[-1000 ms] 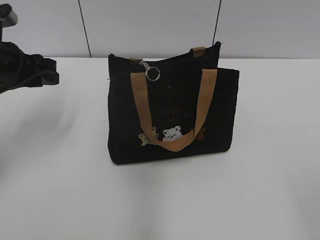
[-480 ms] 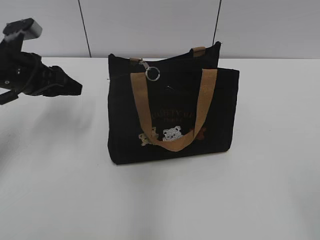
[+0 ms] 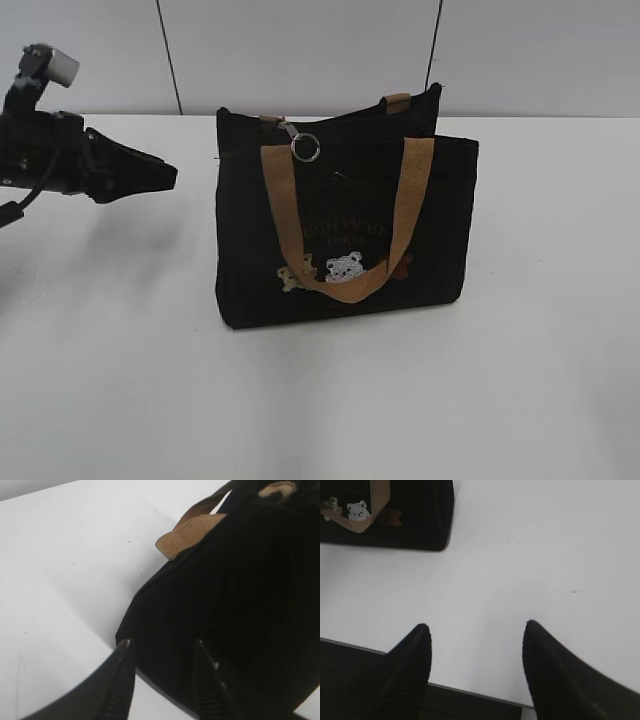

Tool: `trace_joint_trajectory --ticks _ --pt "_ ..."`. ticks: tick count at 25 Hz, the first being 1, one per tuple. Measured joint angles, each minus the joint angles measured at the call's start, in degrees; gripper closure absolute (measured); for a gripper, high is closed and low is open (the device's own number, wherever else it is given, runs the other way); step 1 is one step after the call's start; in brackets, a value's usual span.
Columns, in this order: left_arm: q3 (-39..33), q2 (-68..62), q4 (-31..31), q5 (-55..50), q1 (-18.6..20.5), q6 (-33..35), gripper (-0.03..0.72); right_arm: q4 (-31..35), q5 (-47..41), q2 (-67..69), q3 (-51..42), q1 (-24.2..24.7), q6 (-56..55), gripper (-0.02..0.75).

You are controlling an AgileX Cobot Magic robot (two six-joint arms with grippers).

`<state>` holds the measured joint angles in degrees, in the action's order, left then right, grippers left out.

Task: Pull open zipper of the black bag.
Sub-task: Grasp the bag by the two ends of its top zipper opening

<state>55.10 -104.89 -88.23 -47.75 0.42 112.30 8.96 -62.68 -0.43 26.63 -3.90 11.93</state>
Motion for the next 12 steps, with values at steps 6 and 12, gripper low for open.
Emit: trace_joint_trajectory --ticks 6,12 --pt "0.70 -2.08 -3.83 -0.72 0.00 8.47 0.297 0.00 0.00 0.00 0.00 0.00 0.00 0.297" --pt "4.11 -5.75 -5.81 -4.42 -0.59 15.76 0.234 0.00 0.00 0.00 0.00 0.00 0.00 0.297"
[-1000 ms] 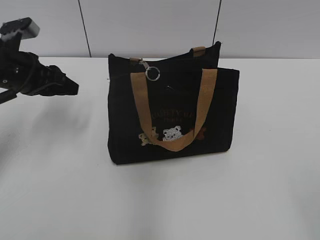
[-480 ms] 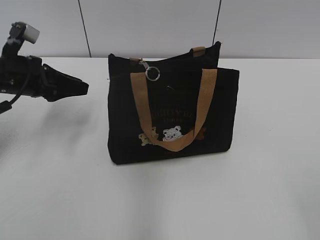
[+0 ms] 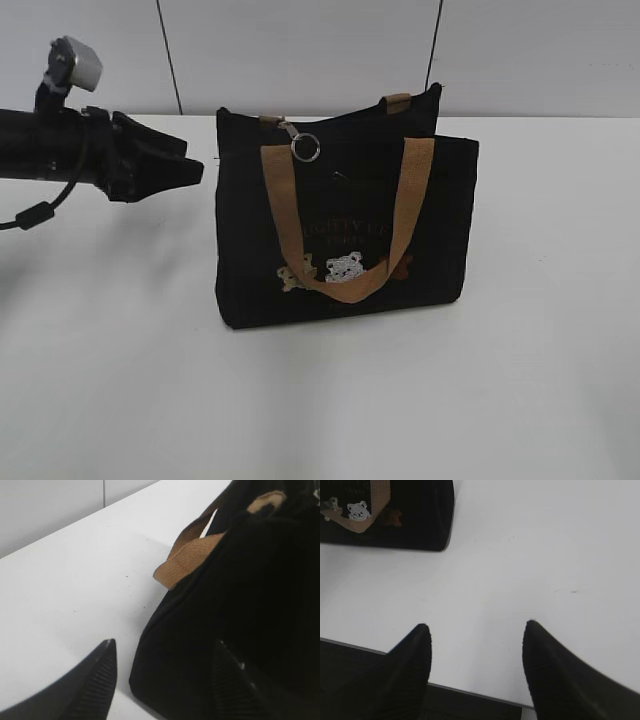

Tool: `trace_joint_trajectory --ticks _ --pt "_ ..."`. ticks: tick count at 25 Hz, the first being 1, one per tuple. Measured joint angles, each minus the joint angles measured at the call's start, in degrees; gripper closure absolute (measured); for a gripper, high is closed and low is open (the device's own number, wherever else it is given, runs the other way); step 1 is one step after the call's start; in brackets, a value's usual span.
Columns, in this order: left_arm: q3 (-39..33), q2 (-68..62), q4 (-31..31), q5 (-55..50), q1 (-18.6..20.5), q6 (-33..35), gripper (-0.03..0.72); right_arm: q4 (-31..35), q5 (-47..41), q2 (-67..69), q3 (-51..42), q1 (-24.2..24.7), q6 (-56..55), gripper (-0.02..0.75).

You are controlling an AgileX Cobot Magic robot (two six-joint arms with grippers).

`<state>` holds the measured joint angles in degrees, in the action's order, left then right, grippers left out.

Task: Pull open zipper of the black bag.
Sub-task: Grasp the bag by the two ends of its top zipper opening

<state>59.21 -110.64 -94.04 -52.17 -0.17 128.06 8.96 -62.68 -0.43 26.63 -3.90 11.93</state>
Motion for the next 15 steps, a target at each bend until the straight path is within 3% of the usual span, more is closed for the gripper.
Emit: trace_joint_trajectory --ticks 9,15 --pt "1.10 -1.80 -2.02 6.30 -6.67 9.59 0.230 0.00 0.00 0.00 0.00 0.00 0.00 0.297" --pt "1.15 -2.50 -4.85 9.60 -8.16 15.71 0.247 0.00 0.00 0.00 0.00 0.00 0.00 0.297"
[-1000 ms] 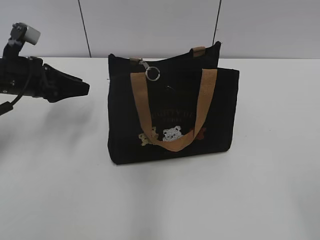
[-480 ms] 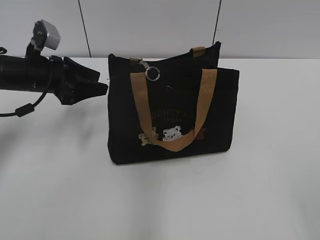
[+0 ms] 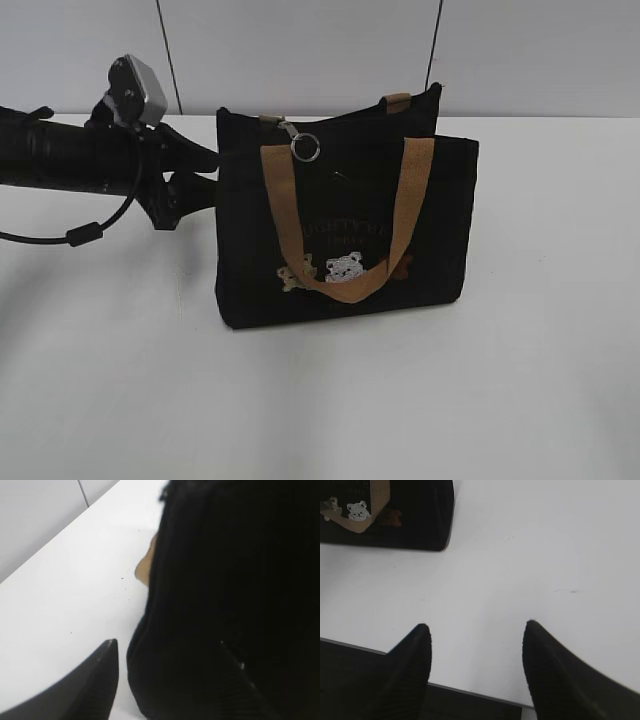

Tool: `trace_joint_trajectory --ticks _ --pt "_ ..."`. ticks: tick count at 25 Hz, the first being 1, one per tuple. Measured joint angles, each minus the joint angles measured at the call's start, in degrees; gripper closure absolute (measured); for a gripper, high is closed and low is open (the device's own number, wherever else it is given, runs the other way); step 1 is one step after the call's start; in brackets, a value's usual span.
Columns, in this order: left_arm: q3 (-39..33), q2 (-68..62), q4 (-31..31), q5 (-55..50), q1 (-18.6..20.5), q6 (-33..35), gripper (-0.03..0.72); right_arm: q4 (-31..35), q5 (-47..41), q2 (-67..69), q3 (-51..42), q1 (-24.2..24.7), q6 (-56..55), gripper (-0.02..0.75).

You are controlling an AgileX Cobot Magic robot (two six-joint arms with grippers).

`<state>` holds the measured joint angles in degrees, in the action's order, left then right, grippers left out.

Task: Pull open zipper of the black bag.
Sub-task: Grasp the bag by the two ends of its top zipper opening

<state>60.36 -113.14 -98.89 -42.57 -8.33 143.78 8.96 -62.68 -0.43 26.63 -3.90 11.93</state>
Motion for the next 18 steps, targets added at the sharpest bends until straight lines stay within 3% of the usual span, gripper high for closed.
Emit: trace_joint_trajectory --ticks 14,18 --pt "3.38 -3.37 -0.18 -3.22 0.00 2.11 0.312 0.00 0.00 0.00 0.00 0.00 0.00 0.297" --pt "3.38 -3.37 -0.18 -3.26 0.00 2.11 0.388 0.00 0.00 0.00 0.00 0.00 0.00 0.297"
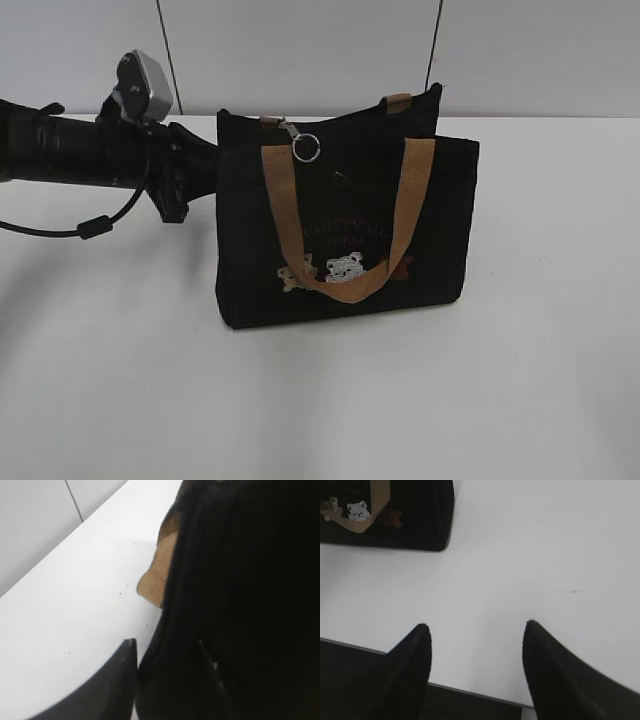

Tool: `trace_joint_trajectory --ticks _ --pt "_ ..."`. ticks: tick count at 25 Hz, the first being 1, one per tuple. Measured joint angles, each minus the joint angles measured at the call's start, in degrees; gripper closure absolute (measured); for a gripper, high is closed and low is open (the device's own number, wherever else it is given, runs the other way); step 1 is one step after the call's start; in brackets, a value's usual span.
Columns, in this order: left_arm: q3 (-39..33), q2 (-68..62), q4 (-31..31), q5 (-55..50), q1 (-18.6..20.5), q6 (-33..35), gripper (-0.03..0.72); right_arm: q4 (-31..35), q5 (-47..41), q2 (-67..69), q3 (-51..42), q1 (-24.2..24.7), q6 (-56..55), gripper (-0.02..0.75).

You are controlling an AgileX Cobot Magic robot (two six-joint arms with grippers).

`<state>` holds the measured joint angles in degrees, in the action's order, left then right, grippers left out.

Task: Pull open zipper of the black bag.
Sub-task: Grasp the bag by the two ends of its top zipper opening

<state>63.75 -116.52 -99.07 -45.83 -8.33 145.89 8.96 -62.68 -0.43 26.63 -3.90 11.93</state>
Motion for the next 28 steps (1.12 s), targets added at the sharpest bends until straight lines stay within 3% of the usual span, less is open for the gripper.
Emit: trace_joint_trajectory --ticks 7,28 --pt "0.00 0.00 0.12 0.17 0.00 0.10 0.656 0.00 0.00 0.00 0.00 0.00 0.00 0.297" --pt "0.00 0.00 0.17 0.17 0.00 0.18 0.669 1.88 1.52 0.00 0.58 0.00 -0.22 0.297"
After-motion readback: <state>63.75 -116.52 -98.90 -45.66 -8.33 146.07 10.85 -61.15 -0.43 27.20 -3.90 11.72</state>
